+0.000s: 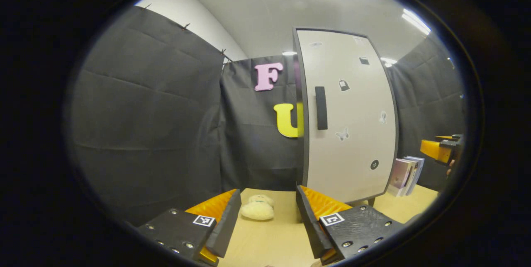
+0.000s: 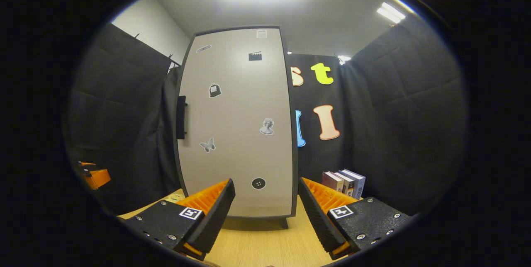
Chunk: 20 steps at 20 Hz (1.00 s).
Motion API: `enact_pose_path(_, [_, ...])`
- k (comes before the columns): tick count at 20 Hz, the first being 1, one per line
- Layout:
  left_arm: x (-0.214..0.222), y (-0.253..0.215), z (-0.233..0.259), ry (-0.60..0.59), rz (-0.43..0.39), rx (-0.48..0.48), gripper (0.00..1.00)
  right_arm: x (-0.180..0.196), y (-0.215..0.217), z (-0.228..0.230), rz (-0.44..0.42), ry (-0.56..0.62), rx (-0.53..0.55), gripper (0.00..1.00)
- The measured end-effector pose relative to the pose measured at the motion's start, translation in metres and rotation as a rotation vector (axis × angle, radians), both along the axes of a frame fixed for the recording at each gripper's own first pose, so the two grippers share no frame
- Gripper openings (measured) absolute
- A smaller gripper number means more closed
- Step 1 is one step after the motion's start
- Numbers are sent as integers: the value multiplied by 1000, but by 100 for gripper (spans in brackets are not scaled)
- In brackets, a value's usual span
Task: Open the cabinet door with the right hand, grasp the bottle in the cabinet with the left hand and place it on the coaster, then close the cabinet door with the right hand.
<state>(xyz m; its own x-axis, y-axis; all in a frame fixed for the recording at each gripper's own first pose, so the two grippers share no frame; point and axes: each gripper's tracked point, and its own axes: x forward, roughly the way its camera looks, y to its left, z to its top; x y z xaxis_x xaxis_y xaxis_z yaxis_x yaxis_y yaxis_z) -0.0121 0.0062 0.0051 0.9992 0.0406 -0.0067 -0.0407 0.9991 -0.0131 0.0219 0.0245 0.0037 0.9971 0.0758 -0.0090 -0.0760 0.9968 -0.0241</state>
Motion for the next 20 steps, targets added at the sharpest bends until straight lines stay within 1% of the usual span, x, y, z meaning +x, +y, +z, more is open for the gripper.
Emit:
enact_pose_path(5, [-15,25,0,0,45,6,76,22,36,26,61,-28,18,95])
enact_pose_path(6, [-20,33,0,-1,58,9,80,27,44,30,75,-34,23,95])
enact_pose_path(11, [-42,67,0,-1,119,17,80,53,89,54,130,-68,39,95])
enact_pose_path(12, [-45,74,-2,2,134,24,76,59,99,58,145,-74,42,95])
enact_pose_path(13, [-49,82,-2,5,148,28,80,64,109,61,160,-78,45,95])
enact_pose_path(14, [-53,90,-3,8,162,30,76,70,120,64,176,-79,49,95])
enact_pose_path(18, [-71,118,-4,11,213,48,76,94,157,71,217,-75,57,95])
enact_pose_path(19, [-74,123,-5,14,221,55,80,101,167,73,223,-74,54,95])
enact_pose_path(20, [-76,127,-7,17,226,57,76,108,176,74,233,-76,50,95])
